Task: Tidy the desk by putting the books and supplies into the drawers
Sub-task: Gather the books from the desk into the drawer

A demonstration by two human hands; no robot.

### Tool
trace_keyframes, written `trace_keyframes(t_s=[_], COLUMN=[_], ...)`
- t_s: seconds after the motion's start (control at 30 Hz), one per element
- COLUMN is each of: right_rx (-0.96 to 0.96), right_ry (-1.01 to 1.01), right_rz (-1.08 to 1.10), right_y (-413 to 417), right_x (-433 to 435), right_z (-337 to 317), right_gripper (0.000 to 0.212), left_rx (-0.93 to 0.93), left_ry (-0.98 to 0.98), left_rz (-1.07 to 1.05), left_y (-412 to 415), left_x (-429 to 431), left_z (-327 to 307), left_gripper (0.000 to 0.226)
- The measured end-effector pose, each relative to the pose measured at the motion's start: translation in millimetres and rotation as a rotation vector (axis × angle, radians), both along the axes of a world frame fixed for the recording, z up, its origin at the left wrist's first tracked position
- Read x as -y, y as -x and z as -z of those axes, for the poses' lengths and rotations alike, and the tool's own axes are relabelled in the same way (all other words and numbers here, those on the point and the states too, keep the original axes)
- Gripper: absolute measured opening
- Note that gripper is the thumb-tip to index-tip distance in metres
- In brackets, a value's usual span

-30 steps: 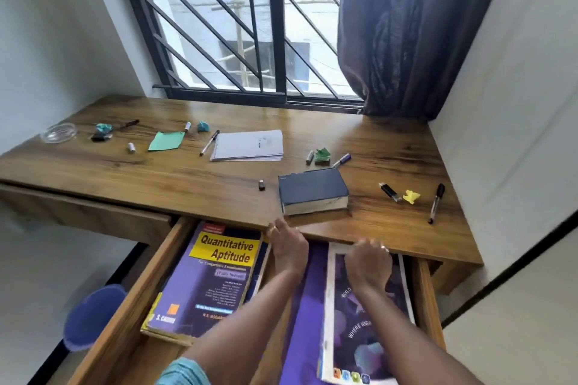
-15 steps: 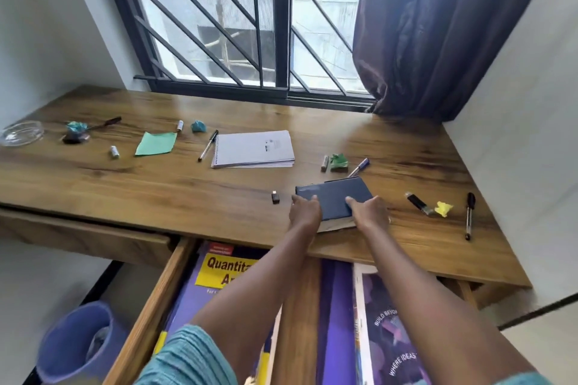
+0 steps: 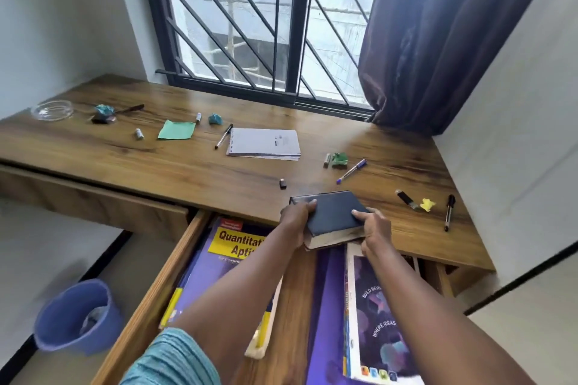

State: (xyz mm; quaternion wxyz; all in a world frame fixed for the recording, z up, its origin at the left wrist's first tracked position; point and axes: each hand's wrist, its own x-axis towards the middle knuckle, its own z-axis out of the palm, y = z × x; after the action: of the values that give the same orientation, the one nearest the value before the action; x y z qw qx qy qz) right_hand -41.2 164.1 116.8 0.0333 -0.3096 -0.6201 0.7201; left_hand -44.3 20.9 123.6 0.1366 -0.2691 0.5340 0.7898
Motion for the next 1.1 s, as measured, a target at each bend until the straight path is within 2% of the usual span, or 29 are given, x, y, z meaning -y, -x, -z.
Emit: trace_keyframes(t_s=[0.13, 0.27, 0.37, 0.43, 0.5, 0.6, 0.67, 0.73, 0.83, 0.93, 1.0, 1.1], right_rx=[0.059, 0.185, 0.228, 0.255, 0.303, 0.404, 0.446, 0.432, 0.388, 0.375, 0.373, 0.335], right_ry=[-0.184, -0.317, -0.264, -0.211, -0.163, 0.013, 0.050, 0.056, -0.118, -0.317, -0.354, -0.358], right_rz=[0.039, 0.024, -0.134, -0.210, -0.287, -0.389, -0.424, -0.419, -0.284, -0.235, -0.230, -0.213], right_y=[-54, -112, -146, -160, -177, -196, -196, -189, -181, -165, -154, -137], right_x=[8, 25, 38, 43, 46, 43, 40, 39, 41, 39, 39, 41], right_z=[-2, -7, 8, 24, 27, 30, 40, 49, 43, 45, 52, 63], right_gripper=[0.042, 0.047, 0.033, 0.021, 0.014, 0.017, 0.009, 0.003, 0.005, 0.027, 0.029, 0.026], left_rx=[0.061, 0.114, 0.182, 0.216, 0.219, 0.204, 0.217, 0.229, 0.211, 0.175, 0.178, 0.178], left_ry=[-0.050, -0.108, -0.168, -0.181, -0.244, -0.300, -0.330, -0.348, -0.373, -0.443, -0.463, -0.467], left_rz=[-0.145, -0.354, -0.508, -0.521, -0.513, -0.457, -0.436, -0.433, -0.425, -0.407, -0.394, -0.375], left_y=[-70, -132, -175, -201, -218, -222, -212, -209, -196, -188, -174, -151], left_x=[-1, -20, -30, -30, -30, -25, -25, -24, -25, -26, -24, -24], left_z=[4, 27, 33, 34, 41, 75, 107, 108, 103, 84, 86, 95], left_gripper=[0.022, 0.029, 0.044, 0.042, 0.031, 0.042, 0.045, 0.045, 0.040, 0.006, 0.012, 0.006])
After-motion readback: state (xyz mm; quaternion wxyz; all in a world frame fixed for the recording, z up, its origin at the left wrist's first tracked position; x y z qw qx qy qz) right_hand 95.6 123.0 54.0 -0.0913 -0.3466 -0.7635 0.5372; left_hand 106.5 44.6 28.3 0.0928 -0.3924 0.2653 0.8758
